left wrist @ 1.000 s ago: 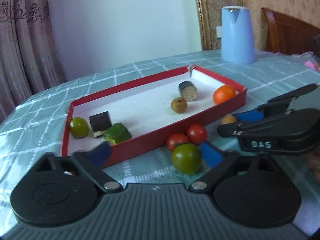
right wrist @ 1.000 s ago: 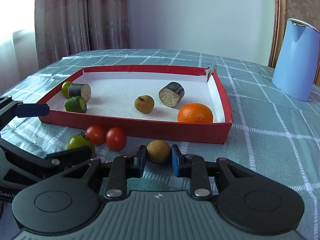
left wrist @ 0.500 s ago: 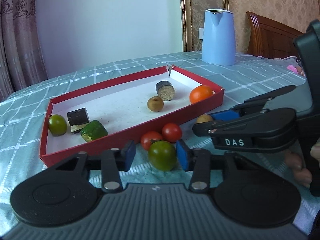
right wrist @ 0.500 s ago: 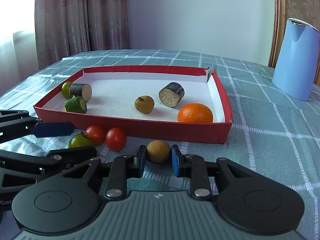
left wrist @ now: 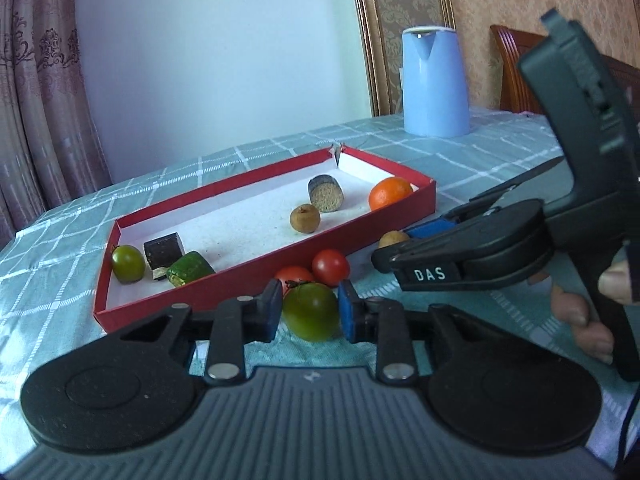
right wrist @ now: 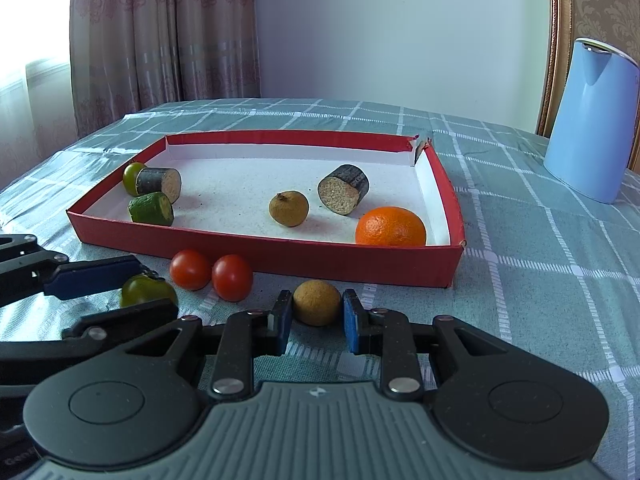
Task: Organize fruits
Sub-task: 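Grasp the large green tomato with the left gripper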
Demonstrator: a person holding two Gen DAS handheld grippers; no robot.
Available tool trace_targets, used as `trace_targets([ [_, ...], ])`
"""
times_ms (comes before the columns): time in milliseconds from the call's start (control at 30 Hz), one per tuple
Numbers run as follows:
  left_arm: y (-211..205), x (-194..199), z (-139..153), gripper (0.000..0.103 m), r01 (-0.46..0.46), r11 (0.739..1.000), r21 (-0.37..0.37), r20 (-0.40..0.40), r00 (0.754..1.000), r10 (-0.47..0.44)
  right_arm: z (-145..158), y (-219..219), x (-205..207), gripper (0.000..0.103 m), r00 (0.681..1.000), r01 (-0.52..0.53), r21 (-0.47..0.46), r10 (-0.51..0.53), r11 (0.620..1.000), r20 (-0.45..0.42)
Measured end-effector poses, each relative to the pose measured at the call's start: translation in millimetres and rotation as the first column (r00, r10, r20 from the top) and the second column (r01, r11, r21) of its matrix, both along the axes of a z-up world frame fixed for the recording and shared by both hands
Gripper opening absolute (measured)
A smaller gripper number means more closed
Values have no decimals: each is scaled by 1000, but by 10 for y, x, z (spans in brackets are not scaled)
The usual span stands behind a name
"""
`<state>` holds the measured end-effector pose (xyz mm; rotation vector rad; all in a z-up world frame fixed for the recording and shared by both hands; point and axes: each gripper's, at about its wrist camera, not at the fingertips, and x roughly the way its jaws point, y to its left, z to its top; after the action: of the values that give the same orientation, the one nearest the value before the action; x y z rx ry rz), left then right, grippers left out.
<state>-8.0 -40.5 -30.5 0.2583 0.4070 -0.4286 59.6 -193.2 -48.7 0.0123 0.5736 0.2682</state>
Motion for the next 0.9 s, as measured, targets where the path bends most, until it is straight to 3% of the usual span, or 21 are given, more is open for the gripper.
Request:
trace_targets([
  [200,21,-23,41,27,-30,999,-18,24,999,30,-1,-1,-4,26,1000,0,-2,0,1000,1],
  [600,134,312,195,27,-133,988,-80,-46,991,129,21,-35,-34,26,1000,23,14,-23,1000,21],
  [900,109,430,304,27,-140,986,-92,-40,990,137,50,-47,-87,26,998,31,21,-32,999,52],
])
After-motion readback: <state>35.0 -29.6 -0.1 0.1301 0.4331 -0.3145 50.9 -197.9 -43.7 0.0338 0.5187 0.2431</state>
